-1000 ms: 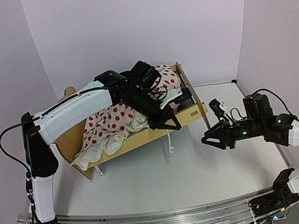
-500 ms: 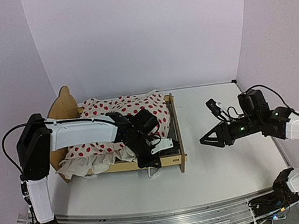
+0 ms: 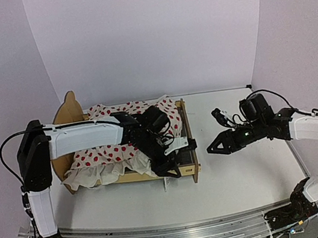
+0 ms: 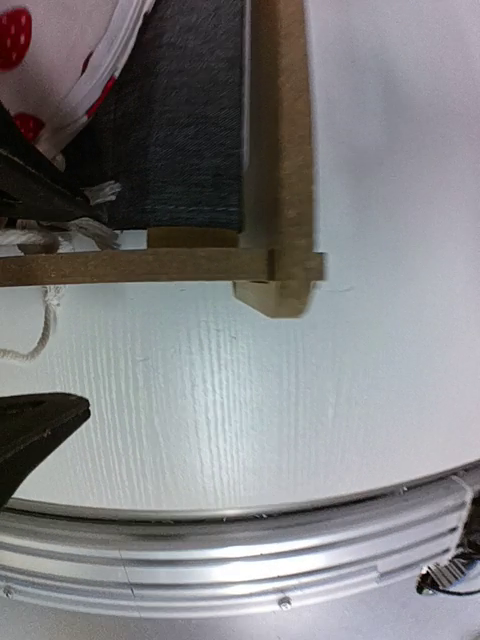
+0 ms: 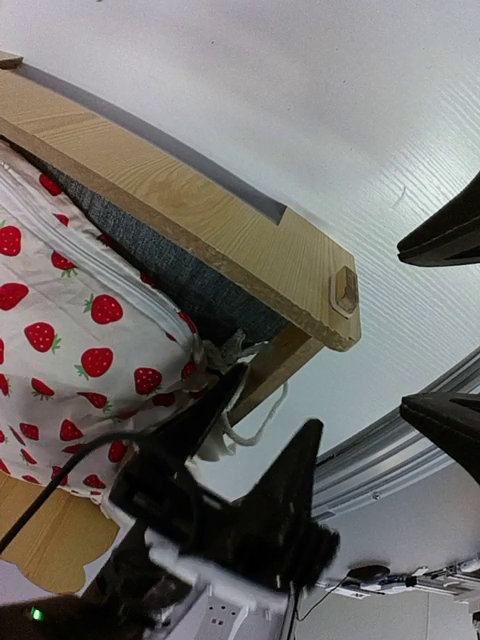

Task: Set up the pet bed

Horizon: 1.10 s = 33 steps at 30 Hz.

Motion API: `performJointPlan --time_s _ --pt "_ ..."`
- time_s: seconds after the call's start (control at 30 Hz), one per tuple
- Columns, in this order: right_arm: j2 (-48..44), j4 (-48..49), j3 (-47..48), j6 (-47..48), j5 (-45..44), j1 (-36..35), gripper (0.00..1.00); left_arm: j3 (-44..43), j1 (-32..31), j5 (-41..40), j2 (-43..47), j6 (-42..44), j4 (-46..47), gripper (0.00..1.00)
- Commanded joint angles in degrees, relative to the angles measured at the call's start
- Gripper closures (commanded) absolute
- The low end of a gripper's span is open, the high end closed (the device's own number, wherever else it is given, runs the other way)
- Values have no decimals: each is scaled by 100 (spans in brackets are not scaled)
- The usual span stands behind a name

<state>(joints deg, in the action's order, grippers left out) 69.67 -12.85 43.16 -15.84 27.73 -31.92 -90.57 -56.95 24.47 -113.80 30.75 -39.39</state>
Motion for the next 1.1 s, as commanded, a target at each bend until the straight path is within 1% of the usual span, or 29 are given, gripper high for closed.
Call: performJointPlan --time_s 0.0,0.1,0.2,0.27,0.37,0.5,0.6,0.67,0.7,0.73,0.83,0.9,0.93,0.97,1.07 --pt "270 25 507 -56 88 -61 55 -890 37 953 706 320 -651 35" --pt "407 20 692 -51 0 -144 56 -1029 213 1207 854 213 -860 30" --pt "575 17 901 -61 -267 -338 60 -923 437 667 886 58 -945 31" --pt "749 -19 1107 -56 -511 -507 62 -735 738 299 937 -82 -895 32" --pt "1125 -311 1510 -70 -912 -620 66 -398 1079 -175 1062 -172 -723 31" --pt "1745 -906 2150 134 -1080 -663 69 199 1125 -657 1225 -103 -413 27" --pt "2088 -1150 2491 549 -1007 -819 69 439 1123 -705 1213 -143 -297 26" --pt "2173 -1165 2555 916 -885 -915 69 570 1120 -765 1210 -120 -227 29" --pt "2198 -1165 2579 1093 -806 -956 70 630 1122 -786 1210 -99 -218 34" --pt "2225 -1163 2604 1264 -717 -988 70 681 1124 -802 1212 -80 -220 41" --pt "2360 -1171 2688 1786 -459 -1054 73 710 1125 -826 1275 -86 -219 76" --pt "2452 -1177 2713 2122 -374 -1078 75 651 1150 -909 1365 -130 -144 95" --pt "2482 -1178 2721 2288 -335 -1086 75 634 1176 -977 1416 -156 -90 99" --pt "2512 -1177 2724 2467 -315 -1094 75 627 1214 -1057 1465 -176 -31 100" --pt "2730 -1233 2856 2828 -408 -1119 76 645 1360 -1312 1568 -271 160 100"
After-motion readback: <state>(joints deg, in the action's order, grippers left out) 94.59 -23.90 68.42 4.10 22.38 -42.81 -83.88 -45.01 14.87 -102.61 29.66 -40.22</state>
